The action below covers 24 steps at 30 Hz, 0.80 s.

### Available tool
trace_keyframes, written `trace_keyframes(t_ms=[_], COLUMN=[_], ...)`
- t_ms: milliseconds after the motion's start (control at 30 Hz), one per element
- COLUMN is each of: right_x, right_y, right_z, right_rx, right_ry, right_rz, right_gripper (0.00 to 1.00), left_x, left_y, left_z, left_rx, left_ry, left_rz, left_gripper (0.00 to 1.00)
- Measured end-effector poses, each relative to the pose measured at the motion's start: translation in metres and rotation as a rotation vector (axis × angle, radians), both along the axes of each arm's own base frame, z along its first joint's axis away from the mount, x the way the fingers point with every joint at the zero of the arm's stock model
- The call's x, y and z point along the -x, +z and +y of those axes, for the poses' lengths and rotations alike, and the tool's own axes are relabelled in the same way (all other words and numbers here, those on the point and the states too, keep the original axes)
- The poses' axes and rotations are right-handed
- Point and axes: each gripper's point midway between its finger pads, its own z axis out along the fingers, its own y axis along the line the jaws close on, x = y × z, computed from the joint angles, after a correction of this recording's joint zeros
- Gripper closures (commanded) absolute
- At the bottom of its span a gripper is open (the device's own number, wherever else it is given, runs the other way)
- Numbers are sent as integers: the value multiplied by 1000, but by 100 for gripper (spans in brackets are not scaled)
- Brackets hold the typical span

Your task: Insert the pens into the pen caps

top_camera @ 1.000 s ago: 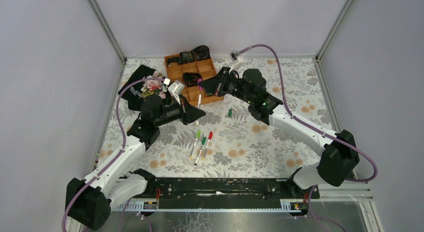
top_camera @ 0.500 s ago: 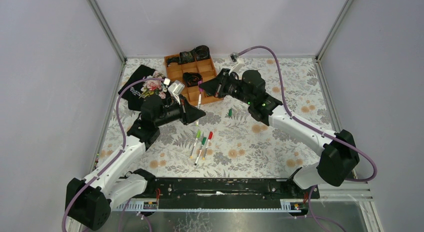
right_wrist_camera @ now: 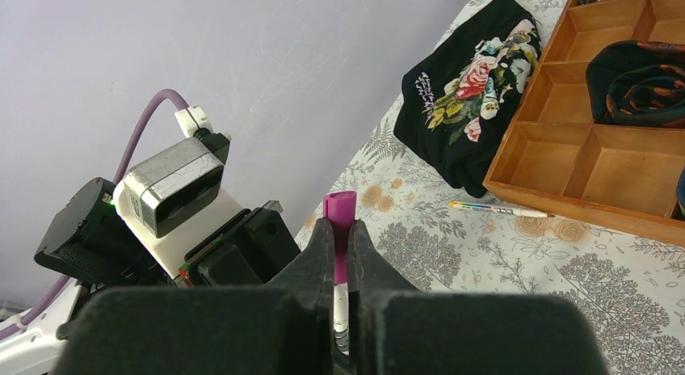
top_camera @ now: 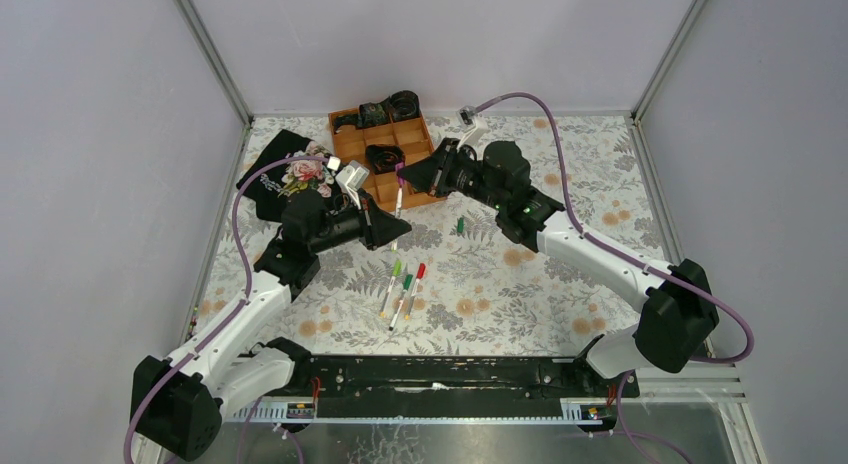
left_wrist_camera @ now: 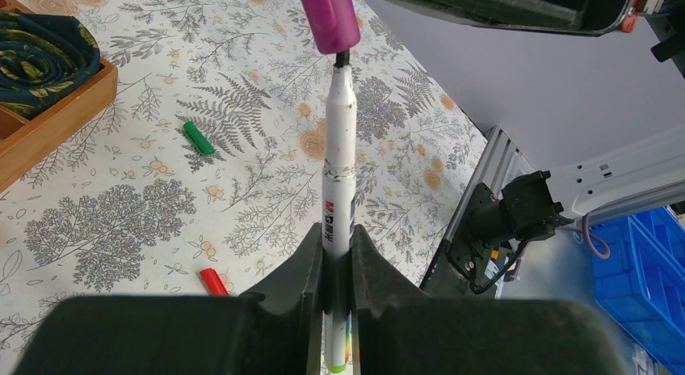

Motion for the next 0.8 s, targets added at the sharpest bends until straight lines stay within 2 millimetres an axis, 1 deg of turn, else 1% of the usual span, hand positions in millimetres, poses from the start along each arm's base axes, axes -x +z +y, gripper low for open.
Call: trace_keyframes(t_ms=[367, 500, 667, 800], right_x=[6, 10, 17, 23], right_y=[0, -11, -24, -25], right_z=[4, 6, 4, 2], right_rx=[-10, -6, -6, -21], right_ry=[26, 33, 39, 36], right_rz=[-8, -4, -5, -21], right_gripper=[100, 100, 100, 100], left_x=[0, 0, 4, 5], left_y=[0, -1, -10, -10], left_z=[0, 1, 2, 1], left_rx=[1, 8, 10, 16], left_ry=[0, 10, 12, 9], left_rz=[1, 9, 44, 51], left_gripper=[100, 100, 100, 100])
